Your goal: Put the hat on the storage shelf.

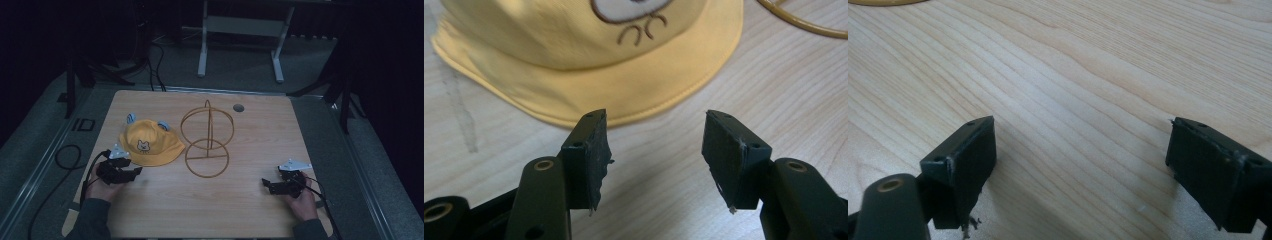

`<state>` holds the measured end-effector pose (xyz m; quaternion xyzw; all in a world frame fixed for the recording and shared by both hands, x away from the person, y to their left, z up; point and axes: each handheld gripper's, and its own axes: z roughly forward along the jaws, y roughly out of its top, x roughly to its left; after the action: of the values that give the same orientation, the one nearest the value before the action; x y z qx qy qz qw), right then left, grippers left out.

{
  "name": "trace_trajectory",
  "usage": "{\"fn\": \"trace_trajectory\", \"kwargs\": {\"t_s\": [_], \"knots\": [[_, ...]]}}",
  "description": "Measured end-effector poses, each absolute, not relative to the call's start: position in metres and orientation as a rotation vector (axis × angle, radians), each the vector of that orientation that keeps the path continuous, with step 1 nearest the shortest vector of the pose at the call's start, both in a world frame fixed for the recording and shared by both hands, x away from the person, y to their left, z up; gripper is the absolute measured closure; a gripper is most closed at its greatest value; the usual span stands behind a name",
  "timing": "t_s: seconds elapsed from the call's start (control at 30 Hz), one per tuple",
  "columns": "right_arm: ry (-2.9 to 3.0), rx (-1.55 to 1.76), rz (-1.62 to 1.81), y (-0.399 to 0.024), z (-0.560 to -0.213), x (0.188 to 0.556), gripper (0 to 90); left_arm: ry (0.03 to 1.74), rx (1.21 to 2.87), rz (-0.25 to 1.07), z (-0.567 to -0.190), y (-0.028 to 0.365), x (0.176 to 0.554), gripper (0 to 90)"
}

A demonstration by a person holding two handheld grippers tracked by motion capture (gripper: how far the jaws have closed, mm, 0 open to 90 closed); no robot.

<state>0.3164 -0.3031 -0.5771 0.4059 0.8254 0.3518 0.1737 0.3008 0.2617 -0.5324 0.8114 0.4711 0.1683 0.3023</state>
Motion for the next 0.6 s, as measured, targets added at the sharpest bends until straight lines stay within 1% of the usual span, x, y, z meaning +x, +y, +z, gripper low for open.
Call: {"fn": "trace_trajectory", "kwargs": {"t_s": [0.3,0.6], "knots": [[2.34,1.151,0.998,-0.303,-0.577,0.316,12.6,1.243,2.138,0.444,-0.525,0.272,0.306,43.9],[2.335,1.154,0.997,-0.303,-0.577,0.317,13.4,1.219,2.16,0.452,-0.517,0.277,0.314,43.9]]}}
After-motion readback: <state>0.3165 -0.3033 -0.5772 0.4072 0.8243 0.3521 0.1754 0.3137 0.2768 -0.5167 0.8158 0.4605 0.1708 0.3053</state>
